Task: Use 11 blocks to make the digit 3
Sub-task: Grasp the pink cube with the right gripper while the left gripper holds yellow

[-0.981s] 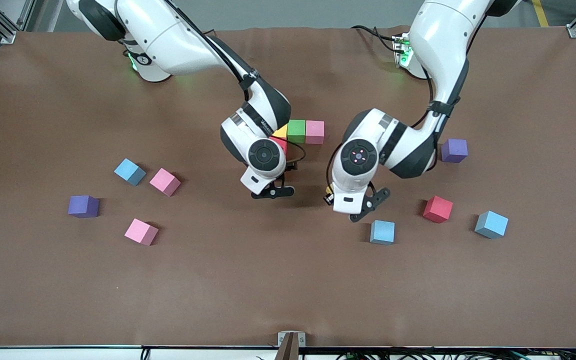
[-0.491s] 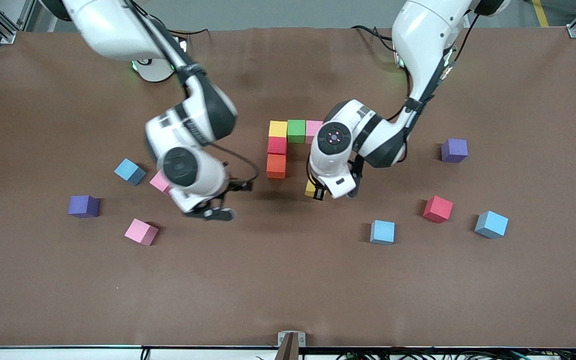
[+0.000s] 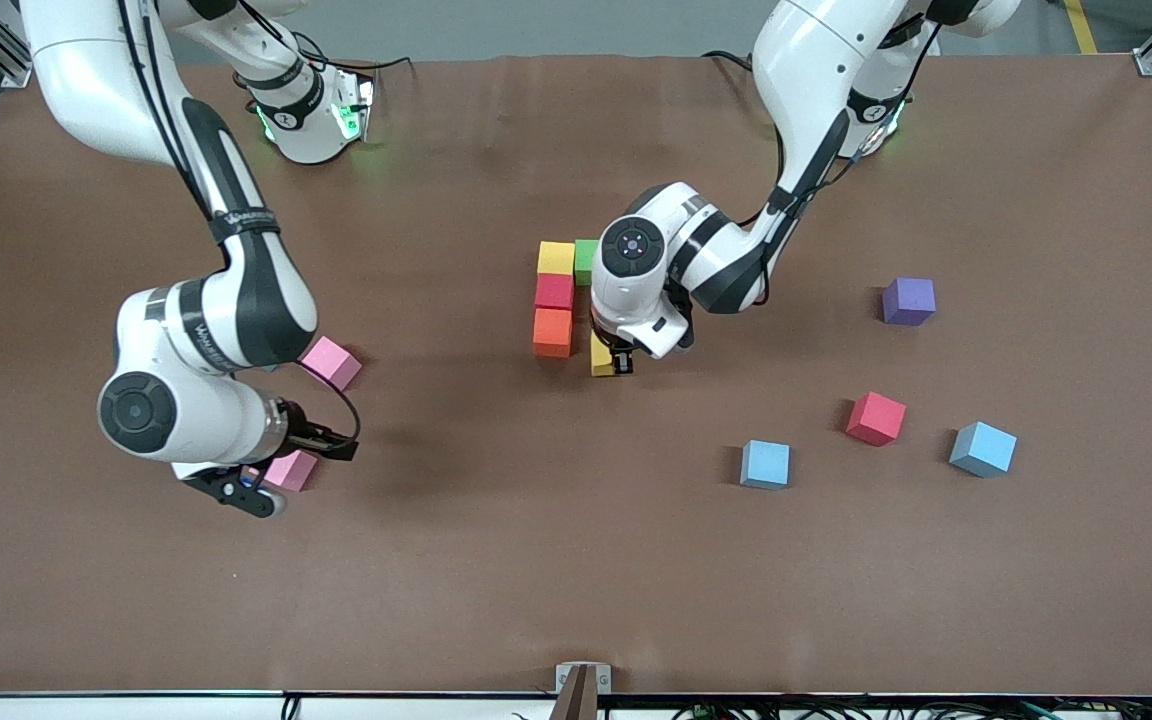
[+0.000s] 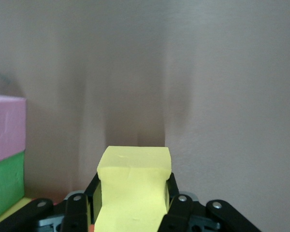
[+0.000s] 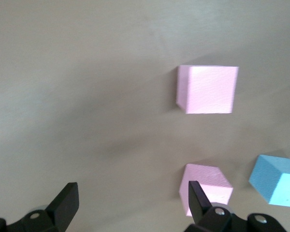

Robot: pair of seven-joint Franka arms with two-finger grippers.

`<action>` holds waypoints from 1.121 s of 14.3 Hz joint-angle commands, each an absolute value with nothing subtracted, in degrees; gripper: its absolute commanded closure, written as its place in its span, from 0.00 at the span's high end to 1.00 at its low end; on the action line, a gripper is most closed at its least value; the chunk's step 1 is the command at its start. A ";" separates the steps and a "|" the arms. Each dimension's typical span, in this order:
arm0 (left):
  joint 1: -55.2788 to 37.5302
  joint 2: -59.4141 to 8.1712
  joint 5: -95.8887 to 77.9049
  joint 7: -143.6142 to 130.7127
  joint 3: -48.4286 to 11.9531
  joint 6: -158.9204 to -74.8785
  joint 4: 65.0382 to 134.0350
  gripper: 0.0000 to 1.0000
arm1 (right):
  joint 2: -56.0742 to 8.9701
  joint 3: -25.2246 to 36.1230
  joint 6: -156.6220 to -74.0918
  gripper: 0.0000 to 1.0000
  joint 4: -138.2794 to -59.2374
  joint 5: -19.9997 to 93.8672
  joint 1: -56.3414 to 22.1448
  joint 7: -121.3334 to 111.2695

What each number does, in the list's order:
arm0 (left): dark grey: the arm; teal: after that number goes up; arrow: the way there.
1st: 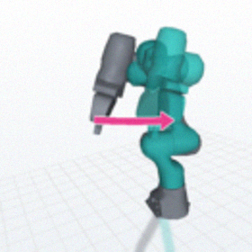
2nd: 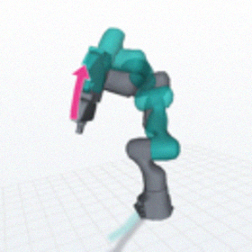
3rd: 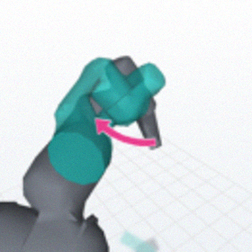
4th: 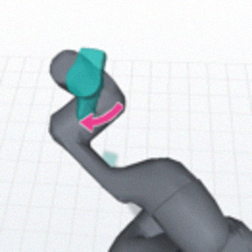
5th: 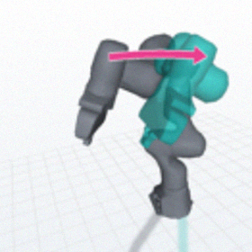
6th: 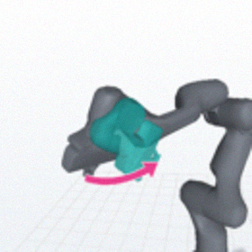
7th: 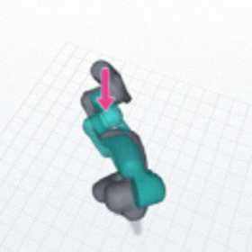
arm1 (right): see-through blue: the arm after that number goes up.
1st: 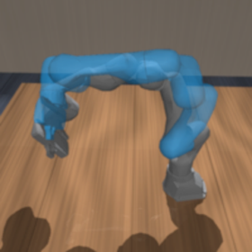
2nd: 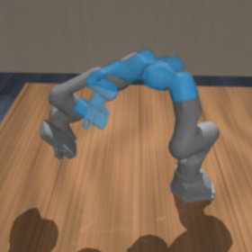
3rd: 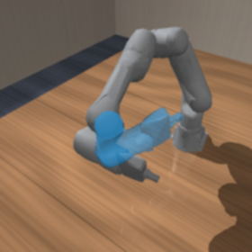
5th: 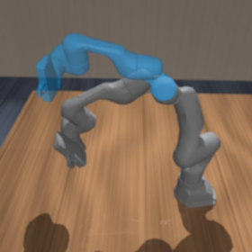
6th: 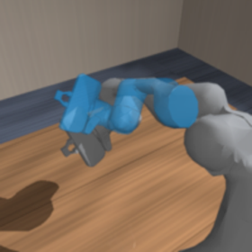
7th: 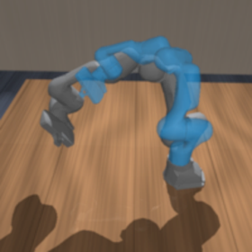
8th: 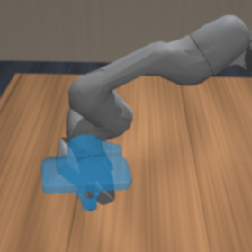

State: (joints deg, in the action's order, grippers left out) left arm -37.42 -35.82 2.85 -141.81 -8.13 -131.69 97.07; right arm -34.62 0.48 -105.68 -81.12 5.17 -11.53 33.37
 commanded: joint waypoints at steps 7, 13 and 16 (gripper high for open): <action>-39.98 -36.47 7.65 -145.20 -7.91 -133.06 98.09 0.20 | -22.07 -0.44 -126.21 1.00 -110.29 5.36 -7.04 34.80; -40.60 -37.44 9.22 -145.11 -7.91 -135.44 97.73 0.20 | -19.16 -0.88 -125.86 1.00 -118.29 5.89 -5.71 40.67; -40.87 -37.88 9.32 -145.11 -7.91 -136.23 97.73 0.20 | -19.07 -1.49 -126.74 1.00 -119.79 5.98 -5.63 41.66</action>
